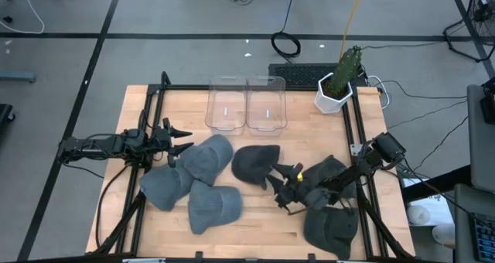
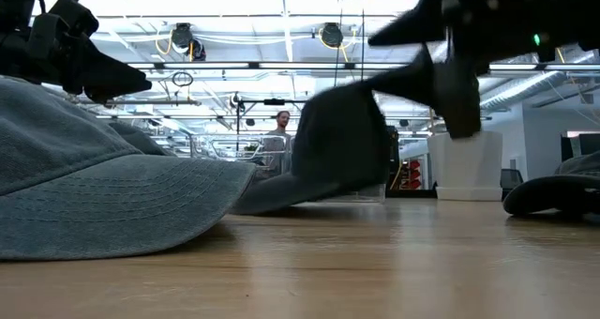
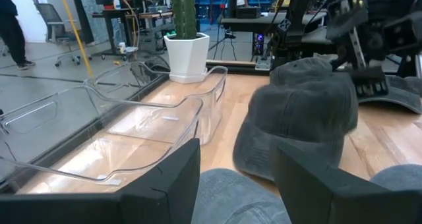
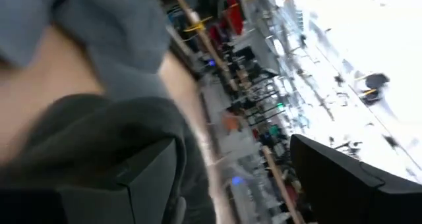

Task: Pick & Place hat
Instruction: Put the top black cap into the left transparent bin

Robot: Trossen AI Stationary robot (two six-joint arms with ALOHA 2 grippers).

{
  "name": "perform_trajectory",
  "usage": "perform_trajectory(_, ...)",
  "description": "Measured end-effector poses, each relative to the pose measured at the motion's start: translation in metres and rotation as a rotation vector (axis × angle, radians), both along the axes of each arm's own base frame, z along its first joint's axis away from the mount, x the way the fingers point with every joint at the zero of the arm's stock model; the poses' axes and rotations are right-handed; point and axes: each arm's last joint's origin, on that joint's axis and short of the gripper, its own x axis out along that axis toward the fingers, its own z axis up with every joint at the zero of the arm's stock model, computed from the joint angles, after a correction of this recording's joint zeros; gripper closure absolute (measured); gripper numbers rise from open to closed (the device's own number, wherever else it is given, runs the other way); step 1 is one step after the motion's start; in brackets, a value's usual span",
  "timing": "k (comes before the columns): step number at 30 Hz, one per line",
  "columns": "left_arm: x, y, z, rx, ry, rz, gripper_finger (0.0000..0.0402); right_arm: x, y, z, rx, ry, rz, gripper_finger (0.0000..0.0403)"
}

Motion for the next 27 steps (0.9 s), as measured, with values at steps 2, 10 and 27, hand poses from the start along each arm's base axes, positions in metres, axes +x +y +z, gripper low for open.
perform_trajectory(2,0.000,0.000,0.000,0.000,0.000,0.000,0.0210,-0.001,0.001,-0.010,0.041,0.035,0.033,0.0120)
perform_trajectory(10,0.000,0.000,0.000,0.000,0.000,0.000,0.0210,-0.007,0.000,-0.037,0.298,0.127,0.145,0.0120)
perform_trajectory(27,0.000,0.000,0.000,0.000,0.000,0.000,0.0210,0.009,-0.052,-0.052,0.408,0.253,0.008,0.0120)
